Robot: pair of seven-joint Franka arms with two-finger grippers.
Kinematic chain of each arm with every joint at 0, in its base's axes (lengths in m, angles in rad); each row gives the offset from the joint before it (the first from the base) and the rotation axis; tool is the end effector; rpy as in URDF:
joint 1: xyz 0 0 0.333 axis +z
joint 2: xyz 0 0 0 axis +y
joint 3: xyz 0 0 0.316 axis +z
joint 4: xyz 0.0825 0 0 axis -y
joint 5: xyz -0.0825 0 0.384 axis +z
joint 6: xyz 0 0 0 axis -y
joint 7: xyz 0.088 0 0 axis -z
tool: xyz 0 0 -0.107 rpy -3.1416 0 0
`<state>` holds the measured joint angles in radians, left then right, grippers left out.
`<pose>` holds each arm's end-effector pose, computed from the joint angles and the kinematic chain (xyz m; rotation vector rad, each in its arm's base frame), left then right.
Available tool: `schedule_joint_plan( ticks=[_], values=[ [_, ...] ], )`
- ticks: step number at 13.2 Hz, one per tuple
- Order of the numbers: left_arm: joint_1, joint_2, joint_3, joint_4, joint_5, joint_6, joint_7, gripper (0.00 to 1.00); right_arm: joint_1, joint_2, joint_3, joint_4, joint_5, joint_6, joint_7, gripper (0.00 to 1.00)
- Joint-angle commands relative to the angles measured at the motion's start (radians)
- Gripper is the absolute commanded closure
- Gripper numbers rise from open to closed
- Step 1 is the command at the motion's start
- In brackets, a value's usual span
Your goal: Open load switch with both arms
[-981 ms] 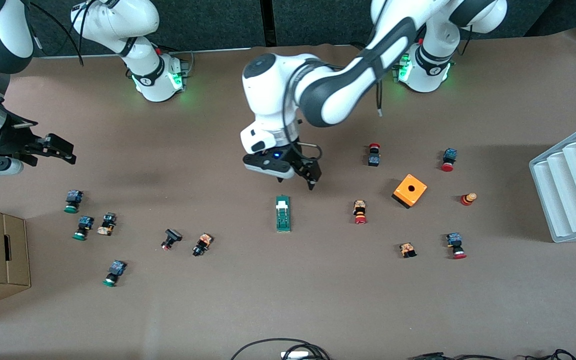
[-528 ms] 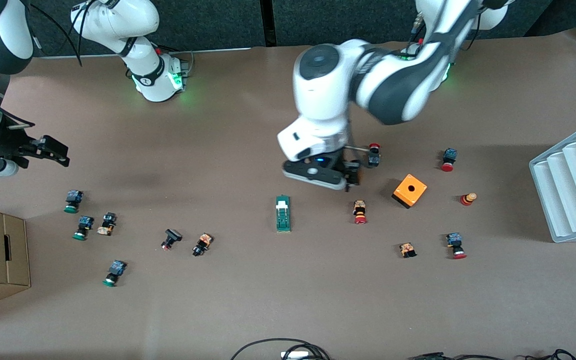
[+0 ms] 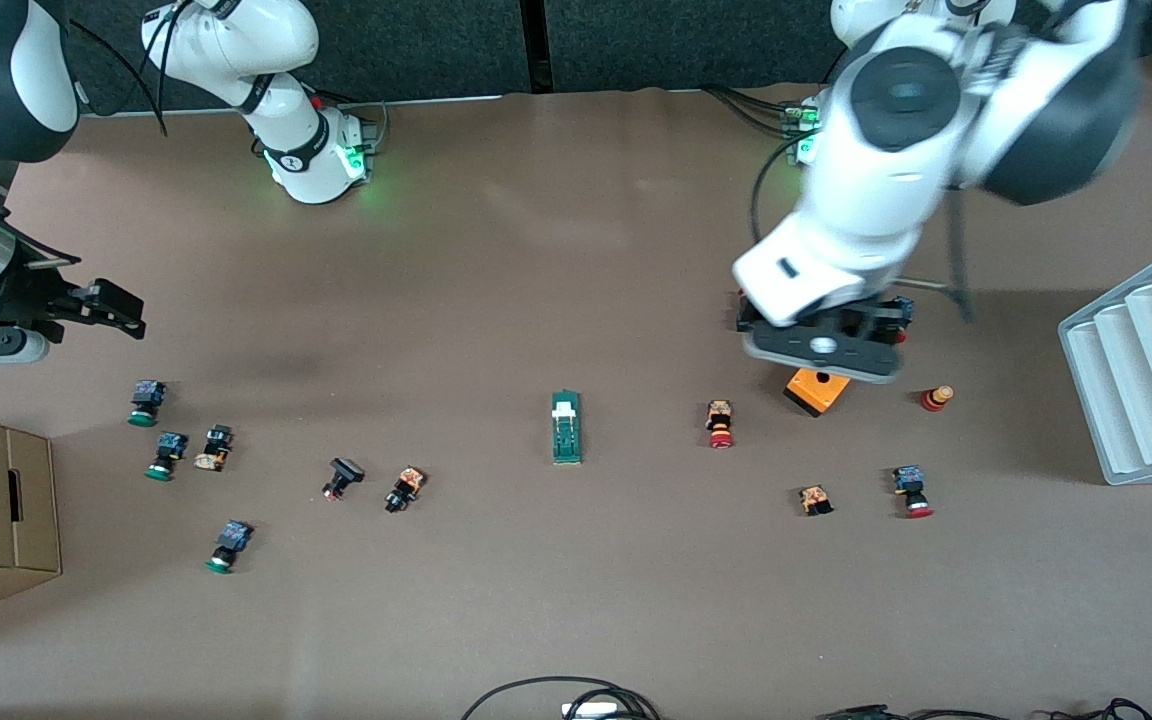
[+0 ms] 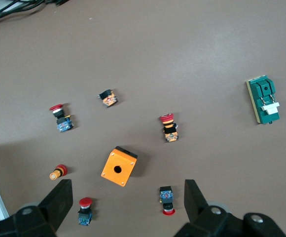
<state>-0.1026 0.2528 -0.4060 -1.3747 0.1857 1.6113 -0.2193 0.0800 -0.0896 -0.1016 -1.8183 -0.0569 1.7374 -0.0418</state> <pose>0.5733 -0.2611 0.5817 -3.0304 0.4343 -0.0521 0.5349 -0.0187 0.5698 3.0939 0.0461 0.0105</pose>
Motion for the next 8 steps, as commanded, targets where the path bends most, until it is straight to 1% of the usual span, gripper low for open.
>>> schedule_joint_plan(
  ticks=[1, 2, 3, 6, 7, 8],
  values=[
    [-0.005, -0.098, 0.165, -0.087, -0.144, -0.002, 0.115, 0.0, 0.009, 0.01, 0.017, 0.025, -0.029, -0.004, -0.001, 0.0],
    [-0.006, -0.127, 0.227, -0.127, -0.175, 0.001, 0.159, 0.0, 0.009, 0.01, 0.023, 0.025, -0.029, -0.004, 0.0, 0.0],
    [-0.008, -0.165, 0.264, -0.177, -0.184, 0.005, 0.185, 0.0, 0.009, 0.01, 0.025, 0.027, -0.029, -0.002, 0.0, 0.0],
    [-0.008, -0.279, 0.332, -0.311, -0.181, 0.006, 0.178, 0.0, 0.009, 0.011, 0.025, 0.025, -0.029, -0.004, 0.0, 0.0],
    [-0.005, -0.297, 0.36, -0.34, -0.18, 0.004, 0.184, 0.0, 0.009, 0.01, 0.025, 0.025, -0.029, -0.004, 0.0, 0.0],
    [0.003, -0.297, 0.369, -0.346, -0.177, 0.004, 0.19, 0.0, 0.009, 0.01, 0.025, 0.025, -0.029, -0.004, 0.0, 0.0]
  ],
)
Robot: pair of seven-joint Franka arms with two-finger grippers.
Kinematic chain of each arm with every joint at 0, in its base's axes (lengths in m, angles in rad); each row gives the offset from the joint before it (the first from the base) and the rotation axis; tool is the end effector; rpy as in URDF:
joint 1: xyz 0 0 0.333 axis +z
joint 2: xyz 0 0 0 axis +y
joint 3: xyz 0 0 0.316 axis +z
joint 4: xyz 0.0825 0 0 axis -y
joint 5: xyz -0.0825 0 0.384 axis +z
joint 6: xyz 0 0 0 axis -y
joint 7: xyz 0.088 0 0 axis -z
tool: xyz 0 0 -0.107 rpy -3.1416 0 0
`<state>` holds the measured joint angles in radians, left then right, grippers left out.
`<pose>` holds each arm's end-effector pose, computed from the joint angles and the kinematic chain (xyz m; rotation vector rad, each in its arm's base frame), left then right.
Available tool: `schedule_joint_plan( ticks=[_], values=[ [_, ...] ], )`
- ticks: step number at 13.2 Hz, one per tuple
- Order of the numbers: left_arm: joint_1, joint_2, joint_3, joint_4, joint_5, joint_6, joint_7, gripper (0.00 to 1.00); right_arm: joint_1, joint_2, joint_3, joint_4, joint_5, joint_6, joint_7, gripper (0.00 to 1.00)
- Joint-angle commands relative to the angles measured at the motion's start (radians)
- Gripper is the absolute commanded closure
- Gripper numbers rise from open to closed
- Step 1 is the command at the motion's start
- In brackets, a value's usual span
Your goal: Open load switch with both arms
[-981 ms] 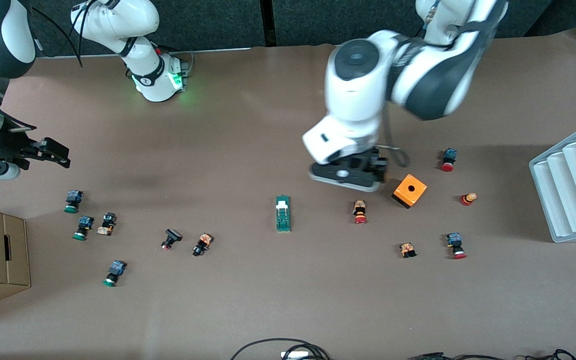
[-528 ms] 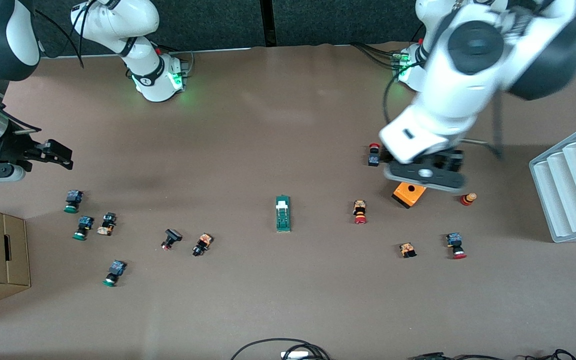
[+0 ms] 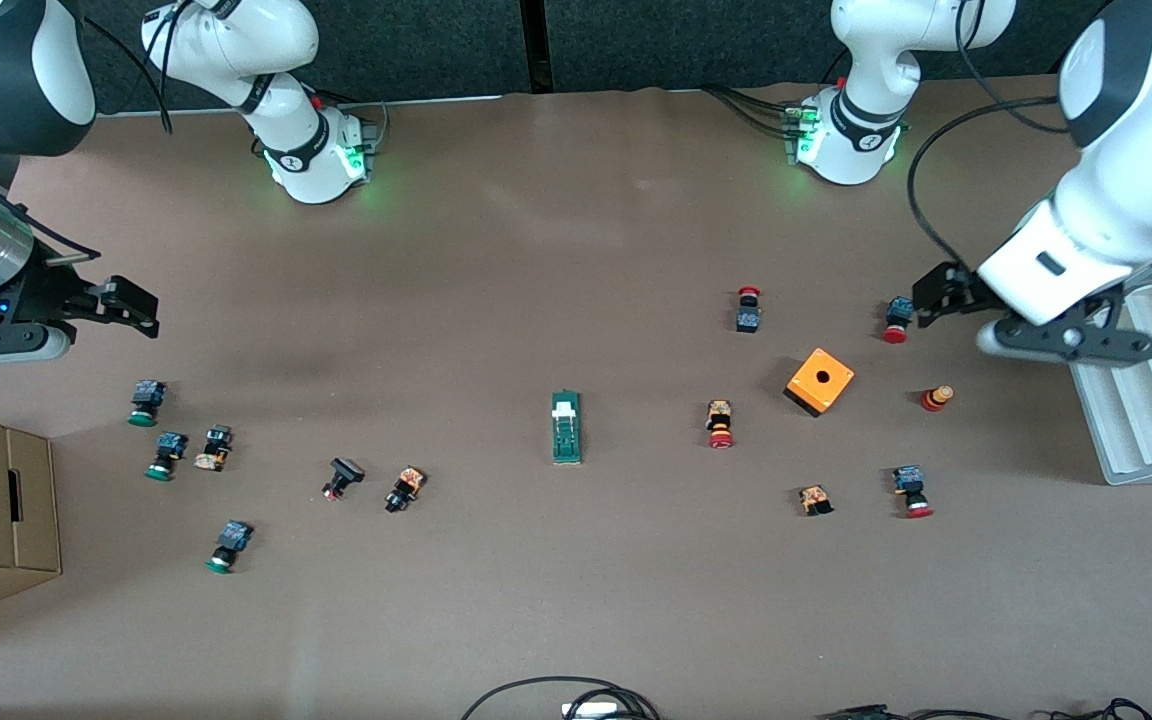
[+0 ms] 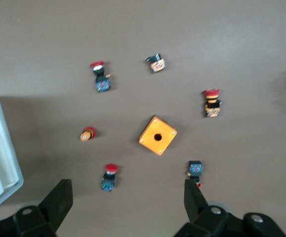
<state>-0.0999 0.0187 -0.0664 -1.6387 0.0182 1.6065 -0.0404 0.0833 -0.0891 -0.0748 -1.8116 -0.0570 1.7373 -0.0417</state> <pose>0.5532 -0.0906 0.5851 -3.1123 0.1979 0.0762 0.5358 -0.0021 0.5729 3.0903 0.0919 0.0213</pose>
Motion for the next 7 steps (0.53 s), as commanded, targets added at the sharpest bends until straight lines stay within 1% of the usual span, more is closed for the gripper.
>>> schedule_joint_plan(
  ticks=[1, 4, 5, 7],
  values=[
    [0.0, -0.062, 0.03, -0.082, -0.007, 0.006, 0.008, 0.0, 0.006, 0.009, -0.002, 0.018, -0.027, -0.004, 0.0, 0.0],
    [0.017, -0.059, 0.026, -0.081, -0.006, -0.003, 0.002, 0.0, 0.004, 0.011, -0.002, 0.02, -0.027, -0.004, 0.006, 0.0],
    [0.041, -0.054, 0.019, -0.078, -0.012, 0.0, 0.008, 0.0, 0.003, 0.011, -0.002, 0.02, -0.026, -0.002, 0.008, 0.0],
    [0.051, -0.054, -0.003, -0.078, -0.012, 0.003, 0.008, 0.0, 0.003, 0.012, -0.002, 0.02, -0.027, -0.002, 0.008, 0.0]
  ],
)
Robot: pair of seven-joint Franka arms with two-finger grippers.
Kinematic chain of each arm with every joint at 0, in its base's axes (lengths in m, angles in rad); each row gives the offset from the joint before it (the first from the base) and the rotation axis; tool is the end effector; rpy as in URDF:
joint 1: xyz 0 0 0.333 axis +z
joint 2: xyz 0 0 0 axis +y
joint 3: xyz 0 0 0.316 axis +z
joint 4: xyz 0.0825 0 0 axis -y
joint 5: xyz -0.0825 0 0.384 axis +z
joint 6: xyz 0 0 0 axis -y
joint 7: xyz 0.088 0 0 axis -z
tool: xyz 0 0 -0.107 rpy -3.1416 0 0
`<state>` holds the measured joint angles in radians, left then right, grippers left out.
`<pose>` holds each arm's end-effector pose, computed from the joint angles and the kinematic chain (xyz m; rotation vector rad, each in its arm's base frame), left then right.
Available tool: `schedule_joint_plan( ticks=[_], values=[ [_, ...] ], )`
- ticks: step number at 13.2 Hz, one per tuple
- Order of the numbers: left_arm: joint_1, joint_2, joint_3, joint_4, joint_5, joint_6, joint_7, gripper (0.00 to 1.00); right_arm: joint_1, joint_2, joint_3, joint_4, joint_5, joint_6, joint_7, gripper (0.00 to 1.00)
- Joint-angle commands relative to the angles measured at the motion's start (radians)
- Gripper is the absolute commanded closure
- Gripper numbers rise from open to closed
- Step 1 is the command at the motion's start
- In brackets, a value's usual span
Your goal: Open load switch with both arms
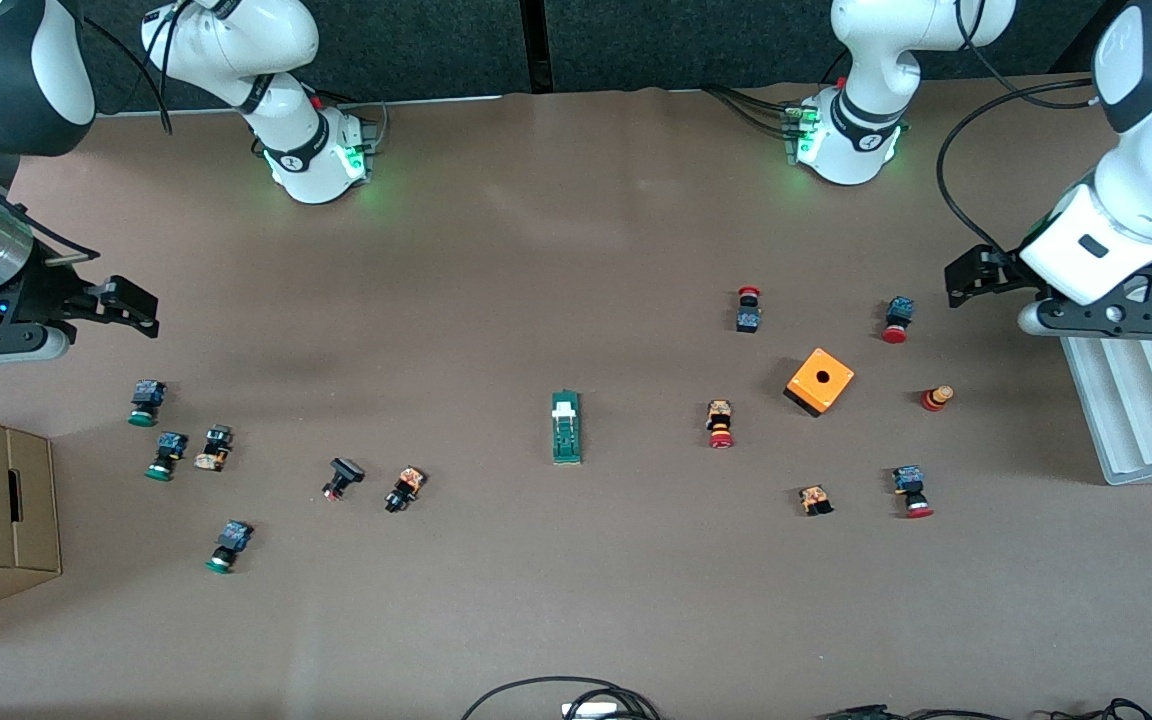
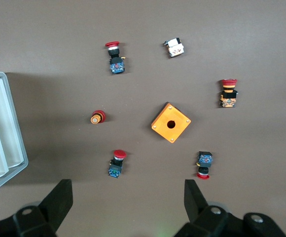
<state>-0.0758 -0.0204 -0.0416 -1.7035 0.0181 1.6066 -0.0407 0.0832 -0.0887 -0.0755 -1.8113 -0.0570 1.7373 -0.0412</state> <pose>0.5429 -0.0623 0.5762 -3.1122 0.1214 0.1165 0.5359 -0.0025 0.5728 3.0904 0.0899 0.0211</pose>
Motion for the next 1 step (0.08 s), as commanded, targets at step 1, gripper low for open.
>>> schedule_joint_plan(
  ticks=[1],
  values=[
    [0.028, -0.015, -0.029, -0.013, -0.01, 0.007, 0.008, 0.0, 0.003, 0.012, -0.001, 0.02, -0.026, -0.002, 0.008, 0.0]
  ],
)
